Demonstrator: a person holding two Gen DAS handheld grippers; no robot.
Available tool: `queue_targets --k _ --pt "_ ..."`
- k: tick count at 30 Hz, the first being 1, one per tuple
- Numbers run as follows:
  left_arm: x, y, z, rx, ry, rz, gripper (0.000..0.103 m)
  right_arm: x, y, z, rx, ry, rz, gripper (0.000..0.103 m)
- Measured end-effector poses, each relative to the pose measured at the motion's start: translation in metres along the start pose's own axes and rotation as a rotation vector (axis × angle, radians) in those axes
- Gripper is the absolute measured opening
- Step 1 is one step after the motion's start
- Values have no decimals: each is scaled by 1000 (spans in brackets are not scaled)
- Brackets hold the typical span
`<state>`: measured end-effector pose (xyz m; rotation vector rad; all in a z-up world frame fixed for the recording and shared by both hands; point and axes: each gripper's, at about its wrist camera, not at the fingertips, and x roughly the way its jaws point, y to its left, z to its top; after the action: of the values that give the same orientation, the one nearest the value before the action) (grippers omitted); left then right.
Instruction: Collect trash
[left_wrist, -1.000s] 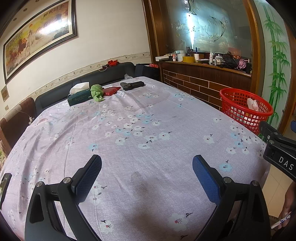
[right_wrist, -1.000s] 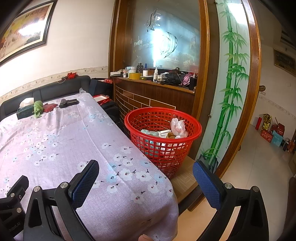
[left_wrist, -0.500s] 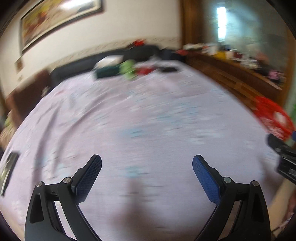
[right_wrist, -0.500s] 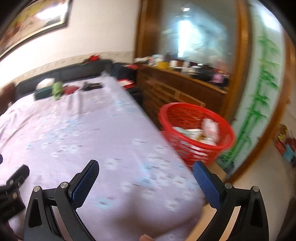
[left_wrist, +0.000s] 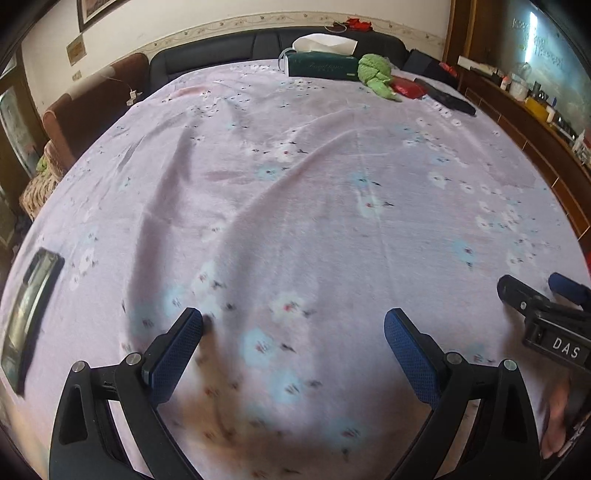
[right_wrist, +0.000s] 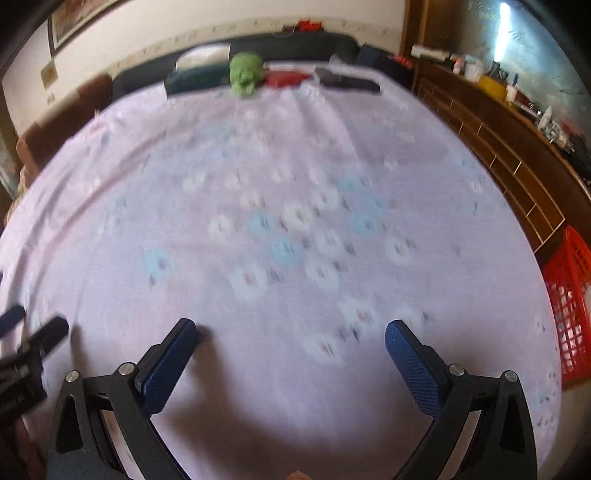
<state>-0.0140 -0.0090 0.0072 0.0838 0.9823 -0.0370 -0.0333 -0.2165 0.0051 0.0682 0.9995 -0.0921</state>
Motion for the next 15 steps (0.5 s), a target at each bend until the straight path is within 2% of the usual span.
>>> queue_targets --k 3,6,15 --pt "7 3 8 17 17 -11 98 10 8 8 15 8 -5 103" --pt "13 8 12 12 22 -23 103 13 13 14 48 -7 -30 103" --pt "20 15 19 -6 6 -16 103 12 14 14 62 -4 -37 103"
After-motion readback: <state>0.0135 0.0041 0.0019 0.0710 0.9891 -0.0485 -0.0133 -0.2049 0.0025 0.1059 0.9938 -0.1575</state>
